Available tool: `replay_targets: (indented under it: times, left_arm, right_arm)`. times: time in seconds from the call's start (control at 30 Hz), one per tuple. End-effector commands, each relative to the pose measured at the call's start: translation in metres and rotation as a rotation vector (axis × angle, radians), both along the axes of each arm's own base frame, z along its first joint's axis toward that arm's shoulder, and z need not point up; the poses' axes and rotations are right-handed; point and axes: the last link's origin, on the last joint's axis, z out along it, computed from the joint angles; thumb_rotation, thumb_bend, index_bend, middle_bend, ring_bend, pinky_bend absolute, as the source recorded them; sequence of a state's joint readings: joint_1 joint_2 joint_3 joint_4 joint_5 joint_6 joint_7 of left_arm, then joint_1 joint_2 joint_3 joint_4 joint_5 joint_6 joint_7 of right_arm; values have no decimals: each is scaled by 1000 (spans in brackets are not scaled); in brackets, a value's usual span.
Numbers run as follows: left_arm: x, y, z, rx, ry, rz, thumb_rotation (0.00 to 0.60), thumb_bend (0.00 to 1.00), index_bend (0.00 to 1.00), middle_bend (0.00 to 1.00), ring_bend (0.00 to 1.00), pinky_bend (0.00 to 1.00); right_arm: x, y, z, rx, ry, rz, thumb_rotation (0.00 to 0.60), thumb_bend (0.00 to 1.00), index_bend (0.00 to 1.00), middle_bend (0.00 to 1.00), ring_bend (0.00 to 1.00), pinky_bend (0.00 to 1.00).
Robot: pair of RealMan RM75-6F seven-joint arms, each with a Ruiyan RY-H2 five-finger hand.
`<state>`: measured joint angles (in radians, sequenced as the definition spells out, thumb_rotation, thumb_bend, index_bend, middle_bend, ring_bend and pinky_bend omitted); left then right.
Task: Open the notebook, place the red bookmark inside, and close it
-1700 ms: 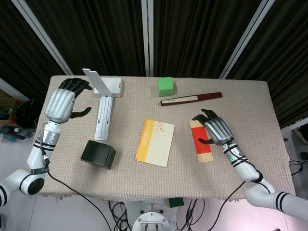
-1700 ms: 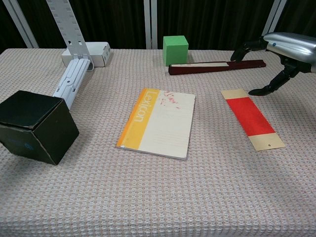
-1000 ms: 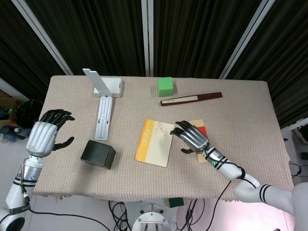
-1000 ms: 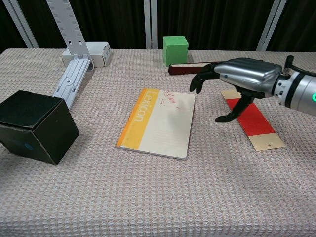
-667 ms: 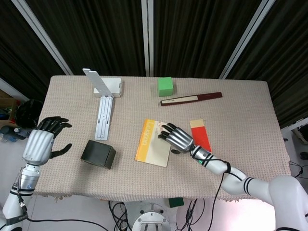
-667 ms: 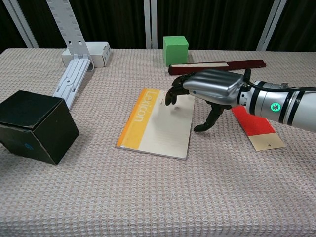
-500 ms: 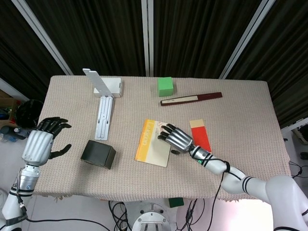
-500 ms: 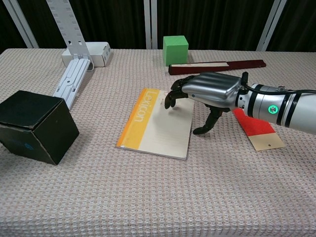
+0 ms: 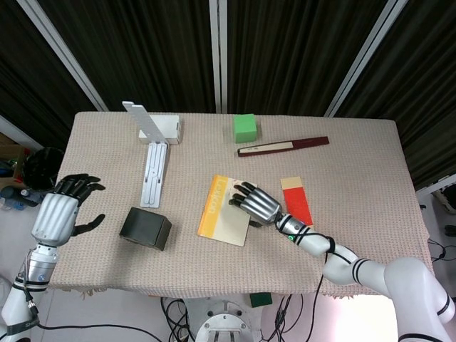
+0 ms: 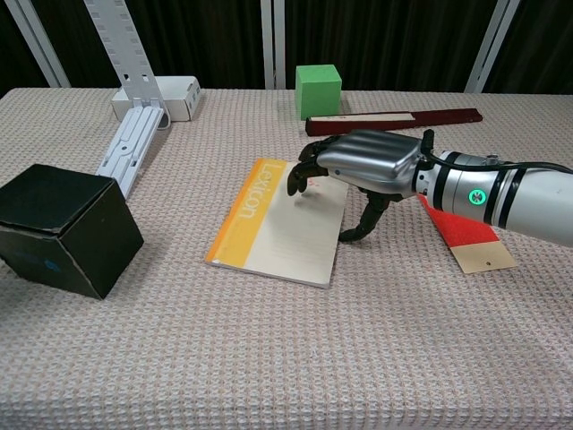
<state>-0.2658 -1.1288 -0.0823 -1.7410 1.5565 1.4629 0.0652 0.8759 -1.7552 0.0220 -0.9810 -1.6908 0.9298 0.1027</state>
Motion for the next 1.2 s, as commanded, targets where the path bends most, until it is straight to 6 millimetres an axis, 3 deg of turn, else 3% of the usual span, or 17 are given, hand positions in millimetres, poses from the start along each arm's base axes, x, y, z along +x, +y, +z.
replay_targets:
  times: [0.03,0.97,1.2]
  left_arm:
    - [0,0,0,-1,3,-2,600,156,340,265,192,208]
    - [4,3,-2,-11,38,-10,600,157,342,266,192,208]
    - [4,4,-3,-13,31,-15,600,157,347,265,192,208]
  right_arm:
    - [1,0,1,-6,4,7,600,127,287,250,94,161]
    - [10,-5,-2,-45,-49,0,600,161,309,275,101,158]
    - [10,-3,-12,-69,-113,46,600,268,445,366,163,160]
